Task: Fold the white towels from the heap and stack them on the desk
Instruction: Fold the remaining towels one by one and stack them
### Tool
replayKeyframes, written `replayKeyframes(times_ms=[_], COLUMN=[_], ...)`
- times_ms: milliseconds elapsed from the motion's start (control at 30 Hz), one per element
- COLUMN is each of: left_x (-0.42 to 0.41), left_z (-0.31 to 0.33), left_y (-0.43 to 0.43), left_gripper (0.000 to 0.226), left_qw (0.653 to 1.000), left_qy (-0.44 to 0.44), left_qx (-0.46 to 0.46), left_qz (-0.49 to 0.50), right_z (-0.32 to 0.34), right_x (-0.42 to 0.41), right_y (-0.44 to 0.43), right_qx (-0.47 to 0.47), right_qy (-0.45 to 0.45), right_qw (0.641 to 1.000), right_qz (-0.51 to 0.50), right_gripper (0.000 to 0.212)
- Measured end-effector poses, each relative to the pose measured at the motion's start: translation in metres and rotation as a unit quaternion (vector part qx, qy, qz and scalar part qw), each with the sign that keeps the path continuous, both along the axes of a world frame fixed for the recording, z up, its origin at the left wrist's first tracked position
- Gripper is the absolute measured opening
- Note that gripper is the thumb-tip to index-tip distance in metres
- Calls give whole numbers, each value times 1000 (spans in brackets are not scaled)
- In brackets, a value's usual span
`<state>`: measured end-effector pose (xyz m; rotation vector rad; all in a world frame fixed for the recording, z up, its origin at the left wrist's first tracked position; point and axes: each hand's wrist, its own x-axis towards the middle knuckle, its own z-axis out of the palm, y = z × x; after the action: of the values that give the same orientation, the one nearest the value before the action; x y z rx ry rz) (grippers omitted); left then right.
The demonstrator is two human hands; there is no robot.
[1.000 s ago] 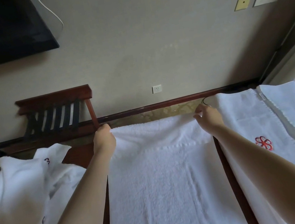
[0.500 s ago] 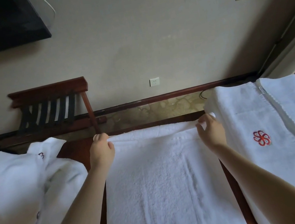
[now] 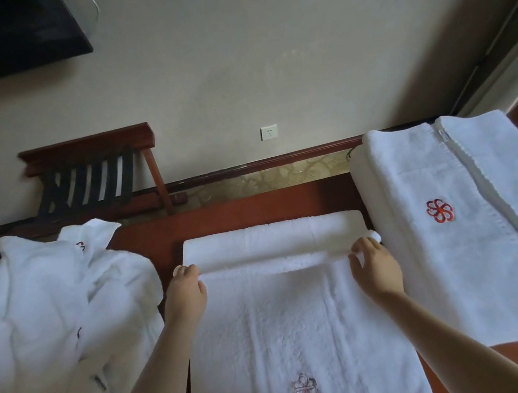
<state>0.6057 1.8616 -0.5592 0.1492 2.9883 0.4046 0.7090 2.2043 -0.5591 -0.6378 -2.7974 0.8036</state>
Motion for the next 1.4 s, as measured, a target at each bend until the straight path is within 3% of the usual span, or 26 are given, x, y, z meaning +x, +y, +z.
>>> replayKeyframes(times_ms=[167,333,500,667,800,900,1067,1167,1400], left_x=[10,14,6,-11,-27,-32,-32,-31,-28], left_z=[-14,-16,-12,-15,-16,-28,-56,-64,-70], left_y=[0,5,22,57,84,89,82,79,80], left_gripper=[17,23,12,3,22,48,61,60,60], left_qw=[996,971,969,989,991,990,981,981,985], left_qy=[-74,-165,-143,-12,38,-42,-134,-132,-108], left_qx=[-50,-174,-202,-123,-29,-35,-84,-92,-99], left_qz=[-3,-13,1,-82,-128,-132,-116,-103,-97], right_z=[-6,-10,-9,-13,-17,-28,-60,-72,-76], right_x=[9,13,1,-21,-49,-67,-79,-75,-44], right_y=[2,1,-6,-20,-42,-57,-56,-40,16], right_qx=[13,76,157,146,102,70,76,112,119], right_qy=[-94,-213,-170,-121,-95,-101,-131,-131,-122], right_qw=[995,971,970,973,974,970,958,956,979], right_qz=[28,76,71,130,180,210,244,238,108], right_gripper=[7,30,31,37,45,55,57,58,62])
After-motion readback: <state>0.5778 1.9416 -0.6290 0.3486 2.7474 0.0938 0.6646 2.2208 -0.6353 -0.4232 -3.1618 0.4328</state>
